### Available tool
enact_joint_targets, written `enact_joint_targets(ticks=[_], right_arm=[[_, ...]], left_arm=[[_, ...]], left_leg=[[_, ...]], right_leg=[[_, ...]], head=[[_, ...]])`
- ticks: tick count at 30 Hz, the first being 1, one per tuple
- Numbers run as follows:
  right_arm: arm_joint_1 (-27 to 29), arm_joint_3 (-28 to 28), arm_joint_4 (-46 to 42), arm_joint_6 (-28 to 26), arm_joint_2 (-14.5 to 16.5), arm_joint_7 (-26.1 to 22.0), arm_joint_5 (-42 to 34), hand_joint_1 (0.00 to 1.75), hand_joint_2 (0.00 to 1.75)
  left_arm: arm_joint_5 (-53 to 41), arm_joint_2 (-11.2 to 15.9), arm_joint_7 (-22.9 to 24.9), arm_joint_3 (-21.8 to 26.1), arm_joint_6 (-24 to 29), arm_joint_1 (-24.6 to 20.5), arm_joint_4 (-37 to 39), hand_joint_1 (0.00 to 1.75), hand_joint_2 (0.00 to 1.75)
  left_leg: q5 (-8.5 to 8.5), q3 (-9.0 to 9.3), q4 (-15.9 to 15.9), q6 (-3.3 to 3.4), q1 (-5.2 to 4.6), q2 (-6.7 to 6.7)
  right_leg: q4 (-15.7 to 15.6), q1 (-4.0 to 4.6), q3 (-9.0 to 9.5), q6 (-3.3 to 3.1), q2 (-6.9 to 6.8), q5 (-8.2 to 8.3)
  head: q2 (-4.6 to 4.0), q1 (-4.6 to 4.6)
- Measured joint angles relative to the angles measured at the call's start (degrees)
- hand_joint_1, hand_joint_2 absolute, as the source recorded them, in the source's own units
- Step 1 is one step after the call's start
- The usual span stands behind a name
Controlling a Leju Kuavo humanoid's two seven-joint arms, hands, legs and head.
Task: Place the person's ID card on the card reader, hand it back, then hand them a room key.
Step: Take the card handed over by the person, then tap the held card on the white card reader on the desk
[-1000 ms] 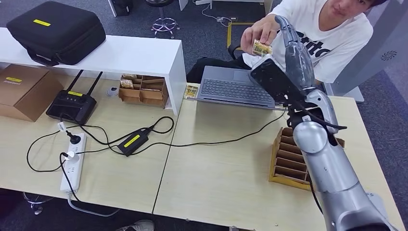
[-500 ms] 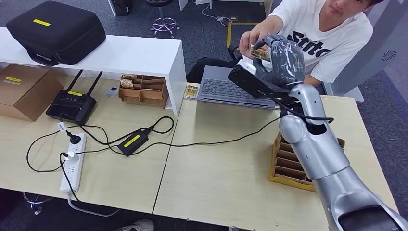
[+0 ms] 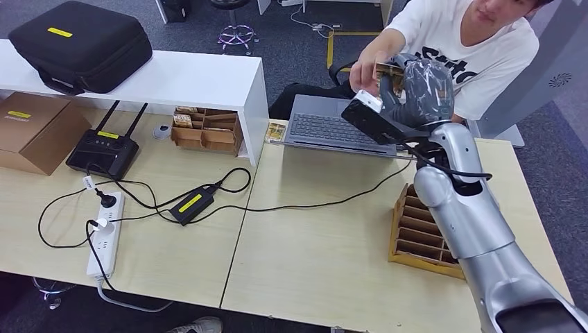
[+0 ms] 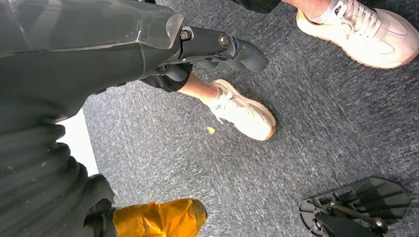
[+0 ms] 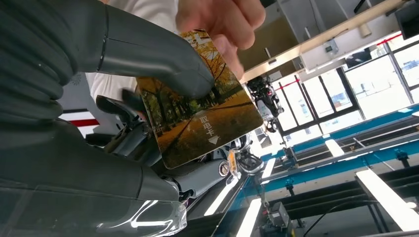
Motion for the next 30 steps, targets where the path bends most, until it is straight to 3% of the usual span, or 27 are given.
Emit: enact_joint_targets(ticks=[8,15,22,30], right_arm=[[4.39,-6.85,-2.26,1.81,-7.25,-4.21,-8.71,1.75,1.75],[17.20,-19.08,-6.58,1.63,-12.19,-10.81,-18.98,1.75,1.75],[34.06,-32.25,-13.77,1.56,-12.34,-16.22,-23.38,1.75,1.75],[46.60,-42.56,-21.67,0.89,-9.89,-18.90,-25.91,1.75,1.75]], left_arm=[[1.09,-0.01,-0.02,1.04,0.40,0.32,0.00,0.00,1.75],[2.27,-0.12,-0.15,3.01,1.14,0.88,0.00,0.00,1.75],[2.98,-0.33,-0.20,5.48,1.96,1.64,0.00,0.00,1.75],[3.46,-0.57,-0.20,7.96,2.57,1.78,0.00,0.00,1.75]], left_leg=[[-0.01,-0.03,0.03,0.02,0.00,-0.19],[-0.12,-0.07,0.03,0.13,0.00,-0.26],[-0.22,-0.11,0.02,0.11,0.00,-0.32],[-0.26,-0.10,0.00,0.12,0.00,-0.26]], right_leg=[[-0.06,0.00,0.05,0.01,-0.19,0.00],[-0.14,0.01,0.07,0.07,-0.26,-0.05],[-0.13,0.00,0.06,0.17,-0.29,-0.19],[-0.13,0.00,0.06,0.15,-0.27,-0.23]], head=[[0.00,0.01],[0.00,0.01],[0.00,0.00],[0.00,0.00]])
